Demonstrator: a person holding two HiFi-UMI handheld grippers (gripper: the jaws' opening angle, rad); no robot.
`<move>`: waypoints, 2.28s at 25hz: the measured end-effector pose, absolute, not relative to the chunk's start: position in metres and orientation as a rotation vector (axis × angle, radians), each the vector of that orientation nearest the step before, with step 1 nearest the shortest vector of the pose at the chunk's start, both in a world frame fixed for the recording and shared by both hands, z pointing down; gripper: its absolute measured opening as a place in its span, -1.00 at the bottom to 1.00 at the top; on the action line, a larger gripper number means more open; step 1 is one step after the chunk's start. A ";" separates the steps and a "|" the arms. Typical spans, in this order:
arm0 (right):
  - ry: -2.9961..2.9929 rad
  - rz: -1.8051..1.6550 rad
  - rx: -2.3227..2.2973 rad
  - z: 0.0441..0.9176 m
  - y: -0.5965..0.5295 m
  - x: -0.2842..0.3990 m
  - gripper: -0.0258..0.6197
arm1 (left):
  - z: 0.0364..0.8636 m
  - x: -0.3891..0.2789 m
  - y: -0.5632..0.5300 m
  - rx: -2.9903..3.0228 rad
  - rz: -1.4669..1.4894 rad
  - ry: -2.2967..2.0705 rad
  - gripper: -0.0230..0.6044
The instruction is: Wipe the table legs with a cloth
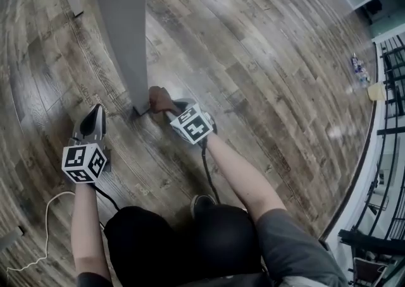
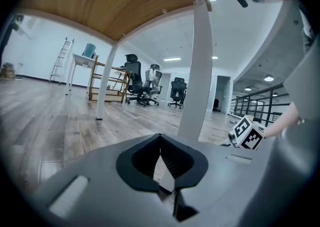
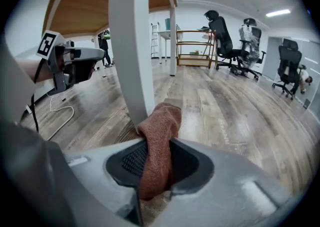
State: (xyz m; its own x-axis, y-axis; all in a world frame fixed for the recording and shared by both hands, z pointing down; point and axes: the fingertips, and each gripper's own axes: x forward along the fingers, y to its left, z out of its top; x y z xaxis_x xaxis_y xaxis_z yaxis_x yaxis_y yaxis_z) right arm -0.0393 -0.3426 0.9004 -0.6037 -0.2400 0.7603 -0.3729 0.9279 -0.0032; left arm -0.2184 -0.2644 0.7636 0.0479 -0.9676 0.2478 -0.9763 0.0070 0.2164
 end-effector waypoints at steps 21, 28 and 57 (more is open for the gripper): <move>-2.410 -1.084 0.424 0.508 -0.422 -0.101 -0.62 | 0.521 -0.221 -0.298 2.343 -0.079 -2.057 -0.86; -2.376 -1.479 0.320 0.434 -0.399 -0.132 -0.62 | 0.473 -0.216 -0.307 2.405 -0.115 -2.085 -0.86; -2.337 -1.293 0.121 0.648 -0.383 -0.123 -0.62 | 0.667 -0.181 -0.280 2.200 0.068 -1.947 -0.86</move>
State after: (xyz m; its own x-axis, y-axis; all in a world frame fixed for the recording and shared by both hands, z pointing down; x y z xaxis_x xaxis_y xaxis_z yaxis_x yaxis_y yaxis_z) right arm -0.1232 -0.3834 0.6477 -0.8885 -0.2932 0.3530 0.1434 0.5534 0.8205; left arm -0.1813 -0.2801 0.6667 0.1298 -0.9773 0.1675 -0.9866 -0.1103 0.1206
